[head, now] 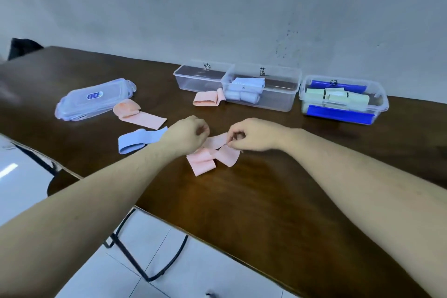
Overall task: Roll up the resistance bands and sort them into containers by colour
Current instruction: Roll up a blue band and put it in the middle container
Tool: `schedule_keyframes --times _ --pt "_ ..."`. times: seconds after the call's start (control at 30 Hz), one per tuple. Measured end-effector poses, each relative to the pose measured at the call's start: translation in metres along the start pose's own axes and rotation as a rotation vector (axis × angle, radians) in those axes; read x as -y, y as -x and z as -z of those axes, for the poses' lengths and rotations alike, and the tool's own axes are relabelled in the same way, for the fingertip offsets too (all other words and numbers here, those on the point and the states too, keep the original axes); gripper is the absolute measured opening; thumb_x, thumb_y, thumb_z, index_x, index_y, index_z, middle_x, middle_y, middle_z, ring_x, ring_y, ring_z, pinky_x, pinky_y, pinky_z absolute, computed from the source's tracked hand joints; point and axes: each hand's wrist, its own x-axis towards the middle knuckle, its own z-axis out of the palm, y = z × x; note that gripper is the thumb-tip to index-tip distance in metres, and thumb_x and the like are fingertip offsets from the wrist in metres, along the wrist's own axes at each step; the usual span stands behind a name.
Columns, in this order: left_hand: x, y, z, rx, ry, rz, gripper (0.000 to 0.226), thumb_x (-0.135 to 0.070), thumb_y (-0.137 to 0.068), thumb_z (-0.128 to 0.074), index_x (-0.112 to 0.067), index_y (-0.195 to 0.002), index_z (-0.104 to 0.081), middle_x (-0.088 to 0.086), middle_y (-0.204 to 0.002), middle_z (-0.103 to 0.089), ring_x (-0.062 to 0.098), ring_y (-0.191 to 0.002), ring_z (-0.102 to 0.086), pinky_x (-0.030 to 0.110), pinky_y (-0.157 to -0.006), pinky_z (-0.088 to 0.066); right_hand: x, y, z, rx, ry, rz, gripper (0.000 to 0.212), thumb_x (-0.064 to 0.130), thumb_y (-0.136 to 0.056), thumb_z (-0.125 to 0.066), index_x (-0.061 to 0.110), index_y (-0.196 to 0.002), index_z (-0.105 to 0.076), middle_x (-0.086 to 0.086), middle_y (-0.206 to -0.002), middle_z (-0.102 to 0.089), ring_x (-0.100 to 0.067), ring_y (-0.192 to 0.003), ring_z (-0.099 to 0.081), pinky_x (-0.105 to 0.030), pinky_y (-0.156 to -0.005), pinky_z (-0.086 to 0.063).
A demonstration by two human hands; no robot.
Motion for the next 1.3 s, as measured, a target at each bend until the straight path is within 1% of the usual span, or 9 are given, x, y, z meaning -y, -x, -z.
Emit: schedule_keyframes --times 0.3,0.4,0.57,0.73,0.83,0.97,1.03,1.17,1.3 --pt "0.059 -0.006 0.014 -0.028 -0.033 0.084 0.035 -0.033 -0.101 -0.032 -0.028 -0.118 -0.061 -0.001 -0.133 -0.056 0.022 -0.121 -0.050 0.045 -0.103 -0.043 0.035 -0.044 -0.003 -0.018 0.013 -0.023 0.013 0.033 -0.099 -0.059 0.032 -0.106 -0.069 0.021 -0.081 -0.059 -0.002 -0.076 -0.057 -0.019 -0.062 -0.038" --pt "0.084 -0.015 0.019 0.066 -0.022 0.110 0.030 -0.027 -0.099 -0.042 -0.025 -0.125 -0.056 0.003 -0.138 -0.050 0.025 -0.123 -0.050 0.044 -0.104 -0.044 0.042 -0.060 -0.009 -0.020 0.015 -0.057 0.015 0.032 -0.099 -0.057 0.030 -0.106 -0.070 0.022 -0.081 -0.058 -0.002 -0.076 -0.056 -0.018 -0.062 -0.038" --pt "0.107 -0.025 0.031 0.314 -0.078 0.096 0.032 -0.017 -0.092 -0.060 -0.026 -0.123 -0.057 0.003 -0.130 -0.051 0.024 -0.113 -0.054 0.034 -0.094 -0.048 0.050 -0.082 -0.019 -0.016 0.026 -0.110 0.018 0.033 -0.095 -0.056 0.034 -0.104 -0.072 0.022 -0.093 -0.065 -0.004 -0.088 -0.060 -0.025 -0.073 -0.049" --pt "0.108 -0.035 0.048 0.416 0.049 0.007 0.018 -0.008 -0.092 -0.065 -0.022 -0.103 -0.067 -0.005 -0.104 -0.059 0.012 -0.088 -0.055 0.018 -0.066 -0.042 0.056 -0.089 -0.026 -0.024 -0.033 -0.166 0.019 0.029 -0.094 -0.055 0.034 -0.103 -0.071 0.019 -0.089 -0.068 -0.004 -0.086 -0.062 -0.027 -0.076 -0.052" --pt "0.096 -0.035 0.064 0.425 0.178 -0.018 0.015 -0.015 -0.089 -0.072 -0.020 -0.102 -0.068 -0.004 -0.096 -0.062 0.009 -0.069 -0.053 0.019 -0.056 -0.042 0.057 -0.087 -0.032 -0.097 -0.126 -0.194 0.024 0.023 -0.094 -0.053 0.037 -0.101 -0.071 0.018 -0.089 -0.071 -0.002 -0.087 -0.064 -0.028 -0.081 -0.054" --pt "0.076 -0.032 0.087 0.525 0.356 -0.077 0.021 -0.016 -0.084 -0.078 -0.021 -0.101 -0.067 0.000 -0.096 -0.067 0.019 -0.086 -0.063 0.028 -0.073 -0.058 0.062 -0.077 -0.034 -0.231 -0.304 -0.215 0.028 0.018 -0.097 -0.048 0.036 -0.098 -0.069 0.018 -0.106 -0.068 -0.002 -0.102 -0.061 -0.026 -0.092 -0.050" --pt "0.066 -0.030 0.094 0.565 0.443 -0.106 0.022 -0.014 -0.085 -0.077 -0.020 -0.104 -0.066 0.003 -0.093 -0.068 0.021 -0.078 -0.061 0.025 -0.067 -0.056 0.065 -0.068 -0.032 -0.262 -0.373 -0.230 0.032 0.011 -0.097 -0.045 0.032 -0.098 -0.069 0.017 -0.106 -0.067 -0.002 -0.103 -0.060 -0.023 -0.090 -0.049" --pt "0.037 -0.014 0.097 0.573 0.648 -0.129 0.023 -0.007 -0.090 -0.071 -0.015 -0.110 -0.062 0.002 -0.080 -0.059 0.016 -0.056 -0.055 0.023 -0.053 -0.049 0.067 -0.045 -0.033 -0.322 -0.567 -0.264 0.037 0.001 -0.094 -0.042 0.024 -0.092 -0.071 0.011 -0.089 -0.068 -0.001 -0.079 -0.060 -0.019 -0.073 -0.045" --pt "0.005 0.006 0.092 0.522 0.791 -0.152 0.026 -0.002 -0.092 -0.066 -0.010 -0.115 -0.058 0.001 -0.075 -0.056 0.017 -0.054 -0.055 0.025 -0.057 -0.053 0.068 -0.008 -0.031 -0.355 -0.958 -0.248 0.029 0.011 -0.089 -0.038 0.011 -0.083 -0.066 -0.007 -0.079 -0.064 -0.017 -0.076 -0.066 -0.031 -0.077 -0.052"
